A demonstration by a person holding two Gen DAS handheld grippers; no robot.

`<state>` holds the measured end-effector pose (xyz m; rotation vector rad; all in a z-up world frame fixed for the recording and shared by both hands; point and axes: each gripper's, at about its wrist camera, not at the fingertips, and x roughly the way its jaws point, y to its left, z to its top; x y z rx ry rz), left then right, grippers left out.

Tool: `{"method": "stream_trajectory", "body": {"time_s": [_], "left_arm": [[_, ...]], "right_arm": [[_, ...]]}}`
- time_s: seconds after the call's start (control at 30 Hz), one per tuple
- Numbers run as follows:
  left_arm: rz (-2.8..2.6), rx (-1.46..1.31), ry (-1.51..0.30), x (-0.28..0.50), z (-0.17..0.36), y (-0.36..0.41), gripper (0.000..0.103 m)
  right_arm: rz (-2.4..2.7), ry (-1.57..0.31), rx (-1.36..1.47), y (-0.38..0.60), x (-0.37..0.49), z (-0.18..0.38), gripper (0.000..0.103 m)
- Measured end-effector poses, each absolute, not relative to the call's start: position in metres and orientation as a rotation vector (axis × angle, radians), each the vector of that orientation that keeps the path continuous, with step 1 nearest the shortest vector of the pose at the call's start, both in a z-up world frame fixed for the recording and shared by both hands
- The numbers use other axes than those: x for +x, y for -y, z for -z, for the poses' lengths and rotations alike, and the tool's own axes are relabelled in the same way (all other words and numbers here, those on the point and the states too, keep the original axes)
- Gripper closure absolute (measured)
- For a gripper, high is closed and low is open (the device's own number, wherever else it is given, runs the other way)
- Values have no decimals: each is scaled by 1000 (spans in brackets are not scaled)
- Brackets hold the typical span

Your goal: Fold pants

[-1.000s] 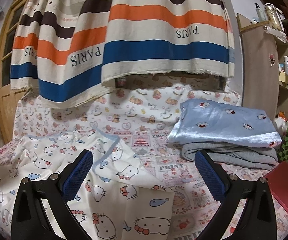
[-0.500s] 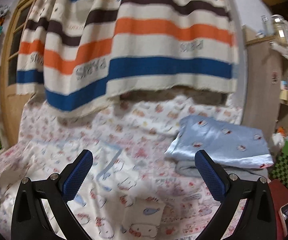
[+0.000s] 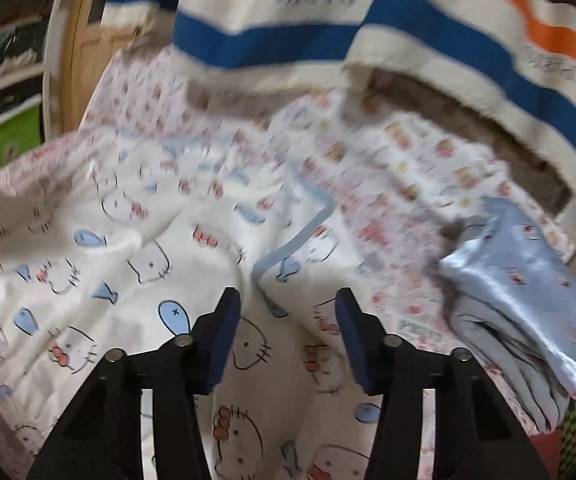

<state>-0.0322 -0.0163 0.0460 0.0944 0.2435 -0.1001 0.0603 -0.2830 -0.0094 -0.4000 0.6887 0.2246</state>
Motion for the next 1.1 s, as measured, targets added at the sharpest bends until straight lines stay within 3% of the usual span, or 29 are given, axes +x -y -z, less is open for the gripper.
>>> {"method": "stream_trajectory", "body": {"time_s": [0.3,0.33,0.4,0.43,0.63,1.1], "left_arm": [[84,142,-276,-24,-36,18,0],[93,140,-285,-22,-35,18,0],[100,144,-296,-17,-35,20,0],[99,148,-297,-15,-36,22,0],[119,161,-312,6,-47,37,0],[223,248,-482,123,-61,120,0]], "right_arm": [[-225,-751,-503,271,89,34,60],[-231,-751,-505,270,92,35,64],[-243,-763,-489,272,96,34,91],[-242,-764,-473,274,97,32,96],[-179,-645,-381,300,99,-1,98],[57,-610,-65,418,147,-51,98]]}}
